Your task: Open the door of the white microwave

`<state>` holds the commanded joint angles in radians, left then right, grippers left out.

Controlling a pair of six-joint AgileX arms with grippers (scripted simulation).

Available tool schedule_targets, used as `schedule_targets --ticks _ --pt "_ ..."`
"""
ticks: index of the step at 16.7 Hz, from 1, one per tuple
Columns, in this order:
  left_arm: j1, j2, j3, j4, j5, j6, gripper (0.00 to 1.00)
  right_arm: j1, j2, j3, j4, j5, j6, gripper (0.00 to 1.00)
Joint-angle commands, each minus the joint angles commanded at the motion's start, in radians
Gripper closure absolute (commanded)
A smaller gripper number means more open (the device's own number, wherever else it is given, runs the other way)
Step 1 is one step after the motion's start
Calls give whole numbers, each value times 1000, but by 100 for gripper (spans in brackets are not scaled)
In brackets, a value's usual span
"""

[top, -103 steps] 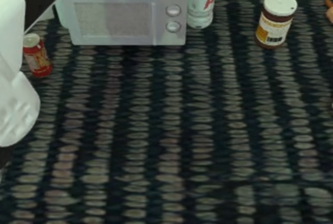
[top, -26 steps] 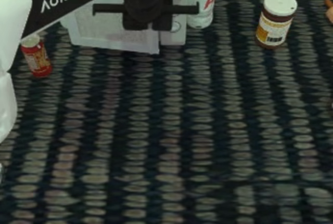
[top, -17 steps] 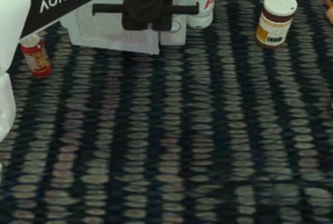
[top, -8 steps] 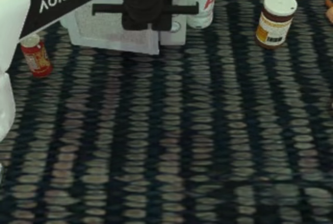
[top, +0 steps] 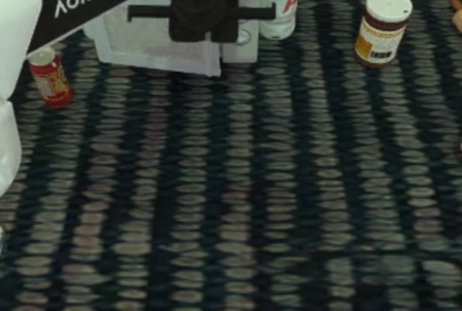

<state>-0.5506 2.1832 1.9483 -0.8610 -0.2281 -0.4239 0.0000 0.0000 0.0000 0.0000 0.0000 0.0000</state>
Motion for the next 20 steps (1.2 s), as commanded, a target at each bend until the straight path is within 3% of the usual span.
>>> schedule_targets --ticks 8,20 --pt "20 -92 -138 70 42 96 100 0 0 0 0 0 0 0" --pt "20 -94 -139 71 42 97 100 0 0 0 0 0 0 0"
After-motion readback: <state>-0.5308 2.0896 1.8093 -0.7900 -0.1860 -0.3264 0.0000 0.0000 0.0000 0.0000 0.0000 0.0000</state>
